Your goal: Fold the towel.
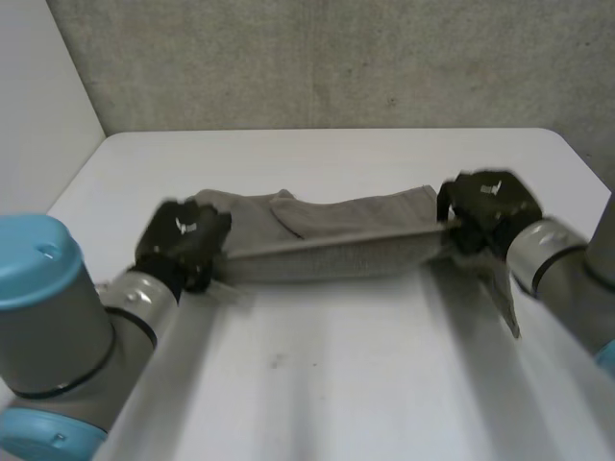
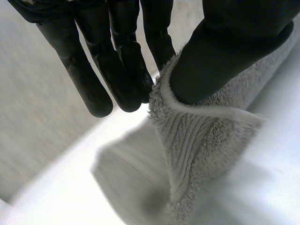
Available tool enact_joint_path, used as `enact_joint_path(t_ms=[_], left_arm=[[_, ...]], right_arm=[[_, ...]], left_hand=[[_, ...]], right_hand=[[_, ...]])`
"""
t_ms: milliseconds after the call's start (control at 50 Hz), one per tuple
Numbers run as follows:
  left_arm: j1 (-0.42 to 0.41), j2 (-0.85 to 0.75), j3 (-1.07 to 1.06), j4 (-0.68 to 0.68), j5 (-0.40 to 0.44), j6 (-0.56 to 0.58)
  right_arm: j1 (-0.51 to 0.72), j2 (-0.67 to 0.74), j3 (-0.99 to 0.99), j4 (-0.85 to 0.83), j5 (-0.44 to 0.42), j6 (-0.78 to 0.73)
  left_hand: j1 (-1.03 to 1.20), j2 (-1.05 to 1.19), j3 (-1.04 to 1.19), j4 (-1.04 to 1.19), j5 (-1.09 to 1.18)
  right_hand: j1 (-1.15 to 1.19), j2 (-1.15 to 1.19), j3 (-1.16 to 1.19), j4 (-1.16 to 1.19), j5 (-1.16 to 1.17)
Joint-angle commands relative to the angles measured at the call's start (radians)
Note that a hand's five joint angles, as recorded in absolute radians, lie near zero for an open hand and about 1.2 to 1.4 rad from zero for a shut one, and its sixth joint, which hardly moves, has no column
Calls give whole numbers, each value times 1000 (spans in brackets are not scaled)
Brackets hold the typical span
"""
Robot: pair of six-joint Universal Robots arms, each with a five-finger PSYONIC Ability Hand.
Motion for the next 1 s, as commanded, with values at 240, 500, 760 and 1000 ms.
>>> enact_joint_path(t_ms=[240,500,760,1000], left_arm=[[68,167,382,-512,80,282],[106,-240,487,-467,168,270],[111,-283,835,18,162,74],[167,-84,526,194,170,-89]], right_arm=[[-10,-128,-504,547,11,-382],[15,208,-524,474,6,-482],[21,198,-569,-451,28,-369],[0,52,-424,-287,-142,-274]], left_hand=[[239,182,184,184,214],[239,182,184,184,214],[239,182,184,184,214],[239,182,184,184,214]], right_hand=[[16,186,185,180,193],[16,186,185,180,193],[16,186,185,180,193],[16,186,185,180,193]])
